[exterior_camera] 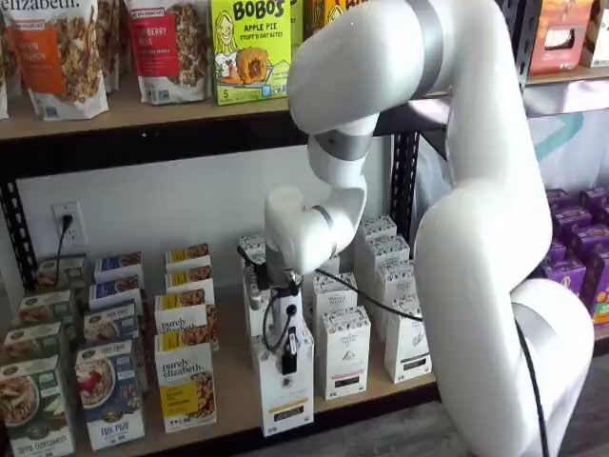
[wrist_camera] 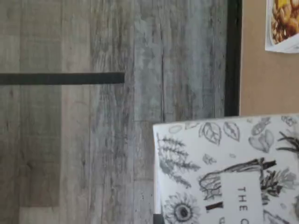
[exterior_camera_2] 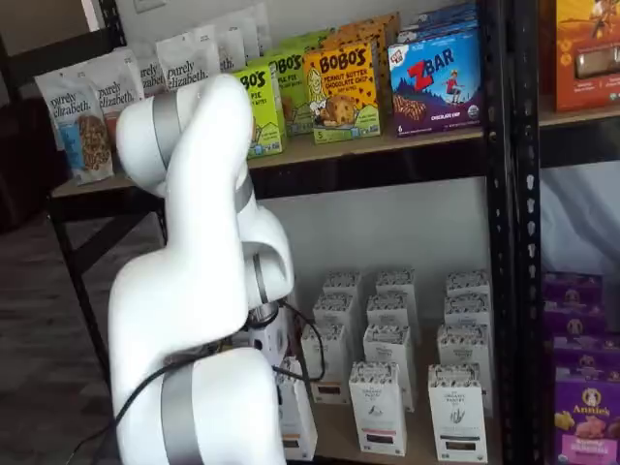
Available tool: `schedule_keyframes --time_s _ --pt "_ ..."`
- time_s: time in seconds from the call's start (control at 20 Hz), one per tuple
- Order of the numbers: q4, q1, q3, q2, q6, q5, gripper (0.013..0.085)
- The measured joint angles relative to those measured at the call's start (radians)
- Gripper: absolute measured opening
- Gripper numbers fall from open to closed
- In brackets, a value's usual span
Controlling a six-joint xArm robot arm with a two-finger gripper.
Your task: Pick up the white box with a yellow strip in the middle, on the bottom shelf, the fourth box from the left
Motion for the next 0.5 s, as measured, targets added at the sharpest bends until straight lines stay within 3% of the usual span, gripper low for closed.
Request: schedule_keyframes --time_s 0.5 --pt "-0.039 0.019 0.093 -0.124 0.055 0.018 0.0490"
